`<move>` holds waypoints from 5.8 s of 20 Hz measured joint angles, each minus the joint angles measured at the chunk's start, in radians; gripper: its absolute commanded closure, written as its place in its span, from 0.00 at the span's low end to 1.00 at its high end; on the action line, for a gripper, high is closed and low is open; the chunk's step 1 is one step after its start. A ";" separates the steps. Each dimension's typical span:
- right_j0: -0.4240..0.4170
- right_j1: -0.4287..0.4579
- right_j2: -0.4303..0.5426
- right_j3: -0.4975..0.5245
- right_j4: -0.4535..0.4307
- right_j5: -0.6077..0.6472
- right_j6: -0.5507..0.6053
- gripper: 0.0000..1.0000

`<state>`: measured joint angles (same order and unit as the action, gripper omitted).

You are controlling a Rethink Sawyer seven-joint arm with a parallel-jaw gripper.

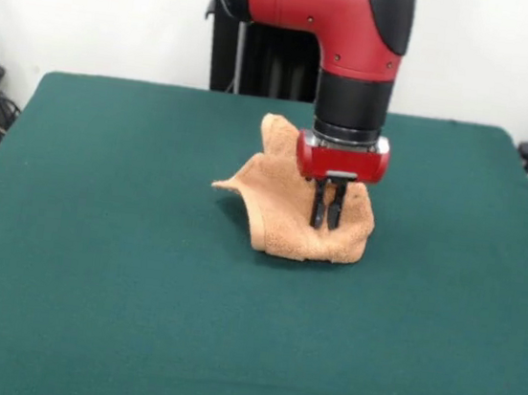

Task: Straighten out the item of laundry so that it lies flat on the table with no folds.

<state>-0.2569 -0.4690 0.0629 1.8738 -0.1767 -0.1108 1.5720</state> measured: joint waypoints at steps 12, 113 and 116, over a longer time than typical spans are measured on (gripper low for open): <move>0.024 -0.001 -0.016 -0.004 0.007 -0.003 0.000 1.00; -0.016 -0.337 0.075 -0.106 0.198 0.910 0.093 0.00; -0.016 -0.342 0.089 -0.106 0.198 0.910 0.093 0.00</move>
<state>-0.2728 -0.8111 0.1515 1.7682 0.0214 0.7996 1.6654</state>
